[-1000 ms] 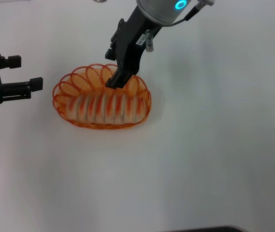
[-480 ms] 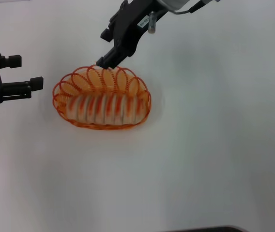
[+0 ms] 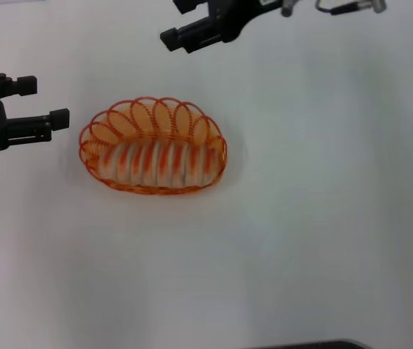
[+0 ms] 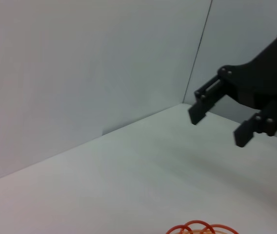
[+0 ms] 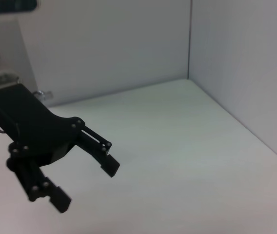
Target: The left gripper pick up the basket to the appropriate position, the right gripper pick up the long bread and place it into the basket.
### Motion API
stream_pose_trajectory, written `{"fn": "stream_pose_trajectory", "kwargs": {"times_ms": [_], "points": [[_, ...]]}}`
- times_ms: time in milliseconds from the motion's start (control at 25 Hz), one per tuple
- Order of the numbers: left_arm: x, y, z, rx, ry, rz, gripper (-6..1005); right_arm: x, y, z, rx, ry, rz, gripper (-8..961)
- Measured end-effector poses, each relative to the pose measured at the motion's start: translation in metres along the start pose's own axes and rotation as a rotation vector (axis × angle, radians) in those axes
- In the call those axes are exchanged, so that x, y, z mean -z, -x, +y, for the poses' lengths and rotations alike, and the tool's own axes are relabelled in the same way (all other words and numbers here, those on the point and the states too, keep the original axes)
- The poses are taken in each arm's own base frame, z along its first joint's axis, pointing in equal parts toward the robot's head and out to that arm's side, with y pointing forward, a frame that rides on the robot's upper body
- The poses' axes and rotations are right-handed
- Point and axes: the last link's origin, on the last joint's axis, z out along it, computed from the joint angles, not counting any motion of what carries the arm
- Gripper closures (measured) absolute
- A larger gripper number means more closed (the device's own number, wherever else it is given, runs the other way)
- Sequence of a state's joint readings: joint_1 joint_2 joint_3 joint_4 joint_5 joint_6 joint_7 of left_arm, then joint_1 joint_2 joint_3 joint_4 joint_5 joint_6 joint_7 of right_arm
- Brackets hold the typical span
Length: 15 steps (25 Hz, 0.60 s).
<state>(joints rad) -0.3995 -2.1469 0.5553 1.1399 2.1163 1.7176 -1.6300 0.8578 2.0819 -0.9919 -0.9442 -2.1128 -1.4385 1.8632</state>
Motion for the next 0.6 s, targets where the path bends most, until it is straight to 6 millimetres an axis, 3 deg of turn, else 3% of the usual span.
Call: {"fn": "stream_pose_trajectory", "kwargs": {"times_ms": [240, 600], "points": [[-0.002, -0.001, 0.001, 0.000, 0.005, 0.016, 122, 0.030, -0.043, 0.011, 0.007, 0.030, -0.136, 242], [-0.003, 0.000, 0.003, 0.005, 0.028, 0.008, 123, 0.066, -0.126, 0.036, -0.005, -0.074, -0.264, 238]]}}
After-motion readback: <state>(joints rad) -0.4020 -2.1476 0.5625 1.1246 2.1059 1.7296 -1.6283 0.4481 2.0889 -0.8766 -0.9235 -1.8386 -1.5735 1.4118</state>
